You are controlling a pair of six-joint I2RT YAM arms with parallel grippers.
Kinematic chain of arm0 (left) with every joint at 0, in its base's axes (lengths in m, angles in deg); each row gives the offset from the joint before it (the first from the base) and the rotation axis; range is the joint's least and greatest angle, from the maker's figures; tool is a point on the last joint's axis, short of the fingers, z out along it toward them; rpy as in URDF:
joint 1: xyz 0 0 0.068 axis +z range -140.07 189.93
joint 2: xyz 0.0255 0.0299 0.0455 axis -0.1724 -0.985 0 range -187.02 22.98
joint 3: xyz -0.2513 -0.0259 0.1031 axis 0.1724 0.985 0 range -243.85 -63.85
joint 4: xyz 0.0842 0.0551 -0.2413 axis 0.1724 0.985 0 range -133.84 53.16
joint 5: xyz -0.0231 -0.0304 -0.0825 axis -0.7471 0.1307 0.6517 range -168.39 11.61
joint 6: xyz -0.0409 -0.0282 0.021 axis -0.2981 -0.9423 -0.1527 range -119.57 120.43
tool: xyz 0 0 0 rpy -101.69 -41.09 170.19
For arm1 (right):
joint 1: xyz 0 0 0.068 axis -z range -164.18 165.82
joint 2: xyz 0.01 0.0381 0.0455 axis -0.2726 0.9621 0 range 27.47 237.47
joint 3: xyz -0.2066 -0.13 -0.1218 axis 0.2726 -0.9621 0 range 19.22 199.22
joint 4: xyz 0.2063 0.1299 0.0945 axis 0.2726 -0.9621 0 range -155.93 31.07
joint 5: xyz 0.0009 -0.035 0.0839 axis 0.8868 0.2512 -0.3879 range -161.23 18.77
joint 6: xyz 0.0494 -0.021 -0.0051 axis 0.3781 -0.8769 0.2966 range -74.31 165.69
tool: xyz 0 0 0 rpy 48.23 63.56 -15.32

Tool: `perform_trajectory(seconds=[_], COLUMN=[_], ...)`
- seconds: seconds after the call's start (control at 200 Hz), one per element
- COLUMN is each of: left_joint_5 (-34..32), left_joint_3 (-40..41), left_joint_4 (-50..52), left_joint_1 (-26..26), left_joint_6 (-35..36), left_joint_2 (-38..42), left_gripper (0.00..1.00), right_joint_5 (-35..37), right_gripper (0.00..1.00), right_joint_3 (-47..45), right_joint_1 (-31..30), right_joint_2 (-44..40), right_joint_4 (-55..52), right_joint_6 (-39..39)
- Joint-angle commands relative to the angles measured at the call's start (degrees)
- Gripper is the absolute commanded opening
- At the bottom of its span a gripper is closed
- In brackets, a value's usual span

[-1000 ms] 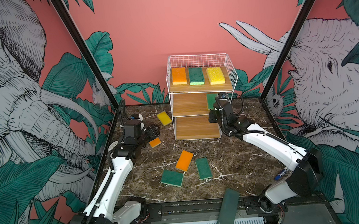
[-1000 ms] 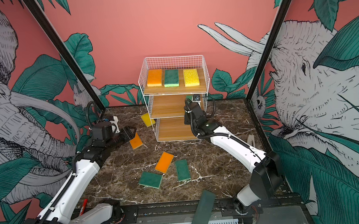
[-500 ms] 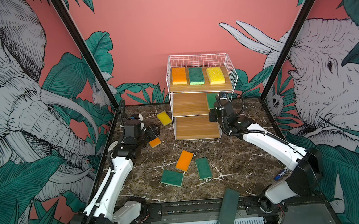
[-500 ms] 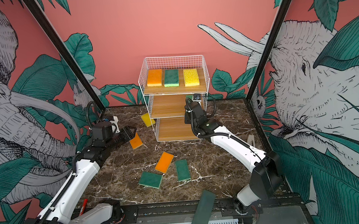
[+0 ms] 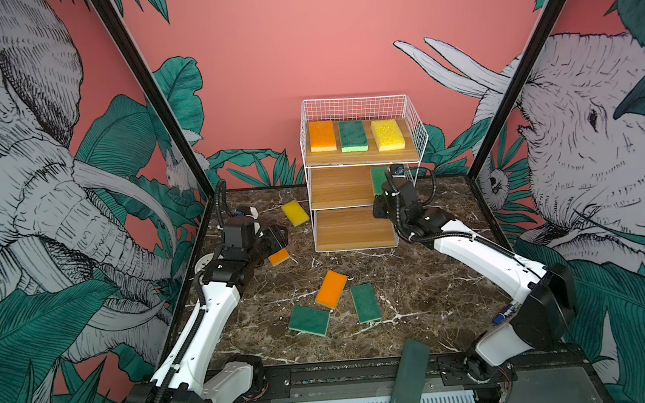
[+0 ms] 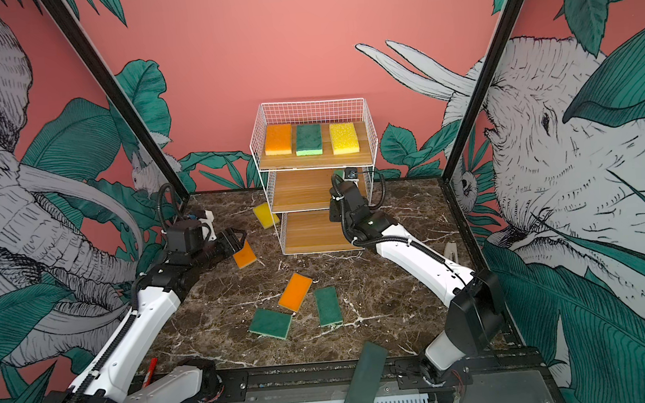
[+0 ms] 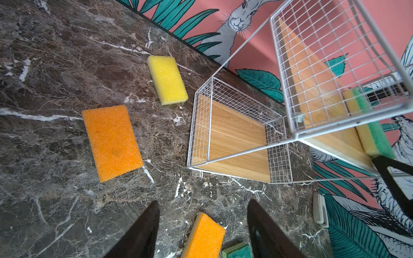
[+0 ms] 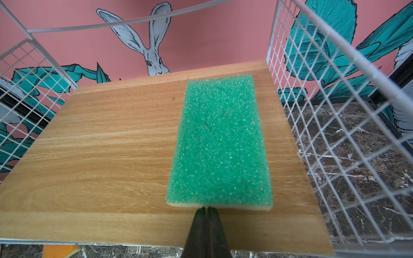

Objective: Arrange cleaning sponges on a shelf
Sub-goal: Move the cleaning sponge to the shelf.

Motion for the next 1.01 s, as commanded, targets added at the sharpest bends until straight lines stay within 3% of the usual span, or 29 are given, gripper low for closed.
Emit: perform_trajectory(seconds=[0.0, 0.36, 0.46, 0.53, 0.9, 0.93, 0.965, 1.0], left_joint_5=[0.77, 0.52, -1.57, -3.75, -14.39, -14.99, -15.47, -15.55], left_joint_3=[0.91, 0.53, 0.18, 0.0, -0.68, -1.16, -1.85, -2.49], left_joint_4=[-1.18, 1.72, 4.95, 7.8, 16.48, 16.94, 17.61, 17.95], left_joint_1=[0.21, 0.14, 0.12, 0.11, 0.13, 0.18, 0.14, 0.05], left_joint_6=[-1.02, 0.14, 1.6, 2.61, 4.8, 4.73, 4.35, 4.24], left_joint_2=[0.34, 0.25, 0.26, 0.02, -5.56, -7.04, -9.04, -11.29], left_gripper=[0.64, 0.67, 0.69, 0.71, 0.79, 0.83, 0.98, 0.99], right_joint_5=[0.44, 1.4, 2.38, 4.32, 12.63, 12.98, 12.98, 11.89], right_gripper=[0.0, 0.07, 0.16, 0.3, 0.66, 0.73, 0.77, 0.79], right_joint_3=[-1.15, -5.32, -6.02, -6.45, -9.21, -9.14, -9.07, -9.31], right_joint_1=[0.28, -1.92, -3.43, -4.05, -3.92, -3.77, -3.39, -2.79], right_joint_2=[-3.02, -8.69, -11.5, -13.6, -24.11, -24.05, -23.81, -23.49], right_joint_4=[2.48, -0.54, -2.85, -6.11, -27.95, -29.48, -31.58, -32.79], right_joint_6=[0.83, 3.67, 4.11, 5.29, 9.16, 9.24, 9.72, 9.69])
